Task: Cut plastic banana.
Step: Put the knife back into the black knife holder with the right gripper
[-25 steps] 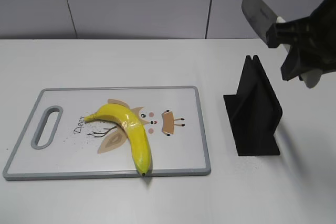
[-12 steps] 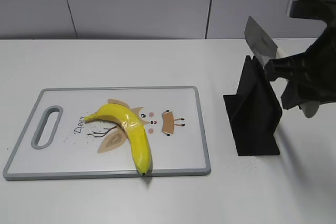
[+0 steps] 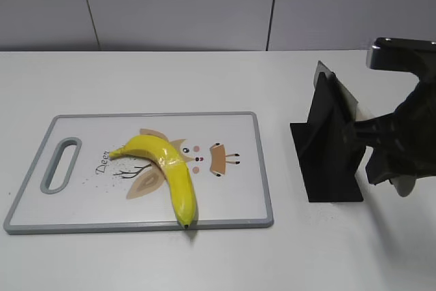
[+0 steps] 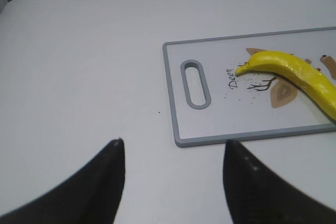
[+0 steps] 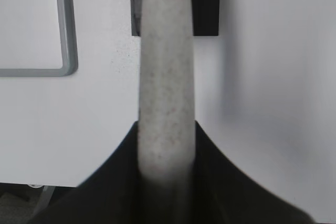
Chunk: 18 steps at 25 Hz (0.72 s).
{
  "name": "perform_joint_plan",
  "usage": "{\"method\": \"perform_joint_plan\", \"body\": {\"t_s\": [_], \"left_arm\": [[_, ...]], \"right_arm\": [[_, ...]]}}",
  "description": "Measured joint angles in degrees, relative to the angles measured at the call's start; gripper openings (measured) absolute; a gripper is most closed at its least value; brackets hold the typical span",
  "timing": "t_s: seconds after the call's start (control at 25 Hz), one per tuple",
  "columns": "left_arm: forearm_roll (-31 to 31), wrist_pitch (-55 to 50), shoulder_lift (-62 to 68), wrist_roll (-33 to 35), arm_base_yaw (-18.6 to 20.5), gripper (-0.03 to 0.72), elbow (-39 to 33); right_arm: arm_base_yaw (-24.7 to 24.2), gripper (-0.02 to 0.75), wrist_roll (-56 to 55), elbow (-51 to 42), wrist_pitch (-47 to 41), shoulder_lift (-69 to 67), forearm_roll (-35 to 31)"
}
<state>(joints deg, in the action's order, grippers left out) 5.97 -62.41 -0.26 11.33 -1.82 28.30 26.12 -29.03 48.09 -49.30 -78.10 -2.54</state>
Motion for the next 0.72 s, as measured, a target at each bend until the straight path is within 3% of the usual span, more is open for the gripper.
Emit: {"method": "perform_joint_plan", "body": {"t_s": [0.52, 0.64, 0.72], "left_arm": [[0.0, 0.23, 0.0, 0.0, 0.0, 0.523, -0.05], [0.0, 0.23, 0.0, 0.0, 0.0, 0.523, -0.05], [0.0, 0.23, 0.0, 0.0, 0.0, 0.523, -0.05]], "right_arm": [[0.0, 0.202, 2.42, -0.34, -0.14, 0.0, -4.94], [0.0, 0.38, 4.23, -0.52, -0.19, 0.0, -6.06], [0.0, 0.542, 4.79, -0.52, -0.08, 0.0, -6.25]]}}
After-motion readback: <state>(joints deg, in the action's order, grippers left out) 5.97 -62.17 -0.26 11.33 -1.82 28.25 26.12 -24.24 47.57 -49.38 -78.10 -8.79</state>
